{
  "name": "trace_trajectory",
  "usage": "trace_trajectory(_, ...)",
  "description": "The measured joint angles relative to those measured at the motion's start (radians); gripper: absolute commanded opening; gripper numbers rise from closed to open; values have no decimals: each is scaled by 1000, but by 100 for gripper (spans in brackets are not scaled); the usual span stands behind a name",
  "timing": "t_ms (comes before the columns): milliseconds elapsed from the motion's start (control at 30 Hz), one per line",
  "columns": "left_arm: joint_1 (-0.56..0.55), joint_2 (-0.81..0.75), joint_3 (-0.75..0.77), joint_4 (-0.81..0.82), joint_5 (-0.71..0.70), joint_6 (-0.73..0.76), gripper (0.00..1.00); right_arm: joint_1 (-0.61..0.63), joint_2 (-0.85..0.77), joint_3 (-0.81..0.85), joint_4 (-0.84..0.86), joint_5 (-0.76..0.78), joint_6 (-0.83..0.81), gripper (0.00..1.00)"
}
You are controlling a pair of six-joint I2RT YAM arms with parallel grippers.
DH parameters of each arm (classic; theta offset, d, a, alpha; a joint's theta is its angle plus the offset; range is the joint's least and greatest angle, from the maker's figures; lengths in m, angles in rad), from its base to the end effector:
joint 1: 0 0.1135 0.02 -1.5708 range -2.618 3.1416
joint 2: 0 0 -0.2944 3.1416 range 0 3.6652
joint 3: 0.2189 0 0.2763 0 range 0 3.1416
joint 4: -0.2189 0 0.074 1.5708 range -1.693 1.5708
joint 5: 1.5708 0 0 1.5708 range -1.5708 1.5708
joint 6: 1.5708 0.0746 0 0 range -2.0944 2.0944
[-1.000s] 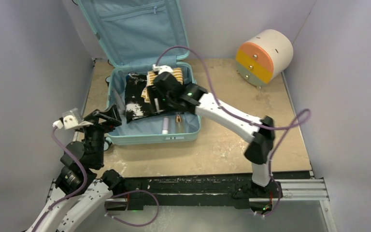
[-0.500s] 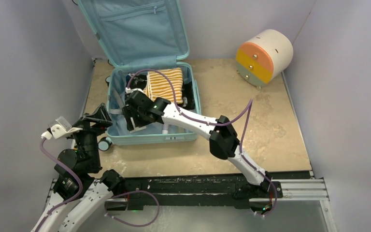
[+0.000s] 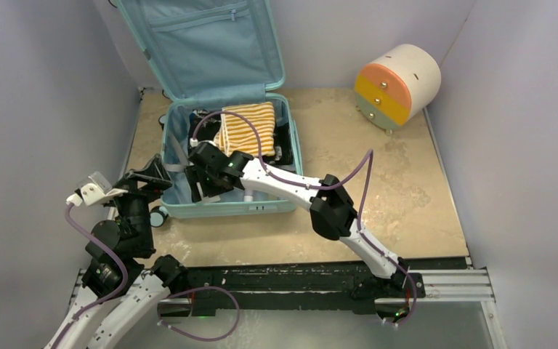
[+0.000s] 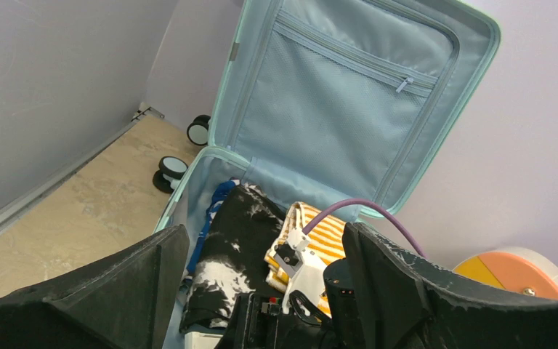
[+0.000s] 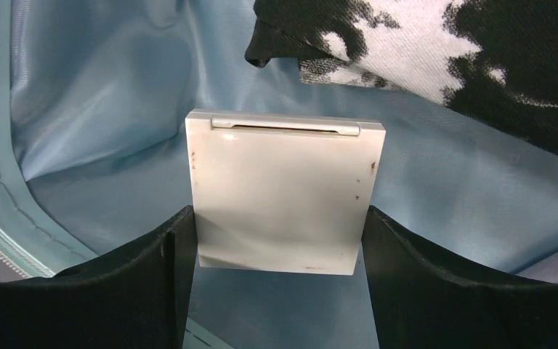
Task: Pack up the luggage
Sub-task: Place the makeup in the luggage.
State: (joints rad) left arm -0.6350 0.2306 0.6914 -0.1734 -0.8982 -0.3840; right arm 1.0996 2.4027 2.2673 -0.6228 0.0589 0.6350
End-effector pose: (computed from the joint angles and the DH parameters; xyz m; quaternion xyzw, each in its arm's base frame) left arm 0.0860 0.0091 0.3886 -0.2776 0.5785 -0.1251 0.7567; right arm 0.2857 0.5511 0.2327 -0.2001 0.8962 0.2838 0.2762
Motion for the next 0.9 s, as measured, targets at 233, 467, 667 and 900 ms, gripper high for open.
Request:
trace_trajectory(233, 0, 21, 0, -3, 0, 0, 82, 0, -1, -6, 0, -2, 5, 87)
trace_trajectory(467, 0, 32, 0, -8, 1, 0, 82, 0, -54, -6, -5, -21, -8, 95)
trace_trajectory(667, 0, 85, 0, -6, 25, 13, 81, -37, -296, -61, 10, -10, -75, 94)
trace_trajectory(900, 0, 229, 5, -6, 148, 37, 80, -403, -762, -443, 388, -59, -196, 91)
